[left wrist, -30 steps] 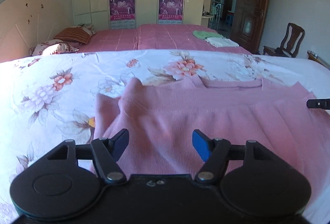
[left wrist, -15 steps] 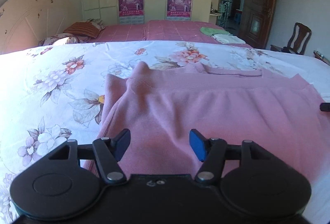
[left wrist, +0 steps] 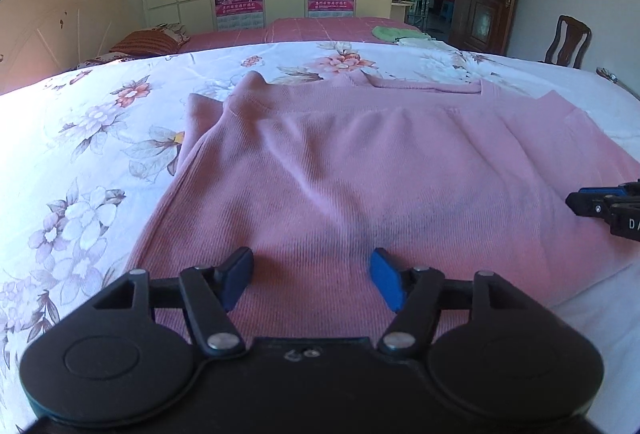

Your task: Fold small clothes

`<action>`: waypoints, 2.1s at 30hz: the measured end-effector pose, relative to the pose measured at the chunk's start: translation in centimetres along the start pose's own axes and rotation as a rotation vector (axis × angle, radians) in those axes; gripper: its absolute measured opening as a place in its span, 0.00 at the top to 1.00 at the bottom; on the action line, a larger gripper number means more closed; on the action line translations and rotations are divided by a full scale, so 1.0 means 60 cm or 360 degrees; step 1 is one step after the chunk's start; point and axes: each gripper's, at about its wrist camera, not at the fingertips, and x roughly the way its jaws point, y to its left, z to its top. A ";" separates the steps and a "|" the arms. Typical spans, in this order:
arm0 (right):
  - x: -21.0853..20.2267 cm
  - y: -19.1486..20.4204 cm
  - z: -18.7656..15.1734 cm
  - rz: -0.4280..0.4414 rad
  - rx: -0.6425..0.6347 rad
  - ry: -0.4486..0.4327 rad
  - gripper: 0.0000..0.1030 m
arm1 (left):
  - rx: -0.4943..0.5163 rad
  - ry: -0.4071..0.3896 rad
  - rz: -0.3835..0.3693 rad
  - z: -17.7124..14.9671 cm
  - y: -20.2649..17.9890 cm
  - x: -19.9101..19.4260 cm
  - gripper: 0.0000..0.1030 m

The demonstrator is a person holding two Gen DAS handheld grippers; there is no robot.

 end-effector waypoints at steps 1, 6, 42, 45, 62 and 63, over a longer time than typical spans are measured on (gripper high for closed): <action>-0.001 -0.011 -0.006 0.0005 0.0032 -0.0009 0.89 | -0.0018 0.0005 -0.0005 -0.001 0.003 -0.001 0.37; -0.019 -0.033 -0.021 -0.0065 0.0066 0.0023 0.89 | -0.0073 0.0050 -0.0003 0.003 0.005 -0.005 0.37; -0.070 0.000 -0.040 0.0002 0.0177 0.0027 0.89 | -0.0835 0.0140 -0.0190 -0.054 0.080 -0.066 0.08; -0.077 0.013 -0.026 0.0039 0.0173 -0.0009 0.88 | -0.1017 0.0109 -0.0294 -0.057 0.090 -0.063 0.10; -0.021 0.064 0.031 0.0102 0.0109 -0.0143 0.62 | -0.1426 -0.0162 -0.0419 -0.044 0.120 0.013 0.33; -0.016 0.065 0.035 0.0086 0.0101 -0.0154 0.66 | -0.1451 -0.0175 -0.0416 -0.045 0.123 0.020 0.44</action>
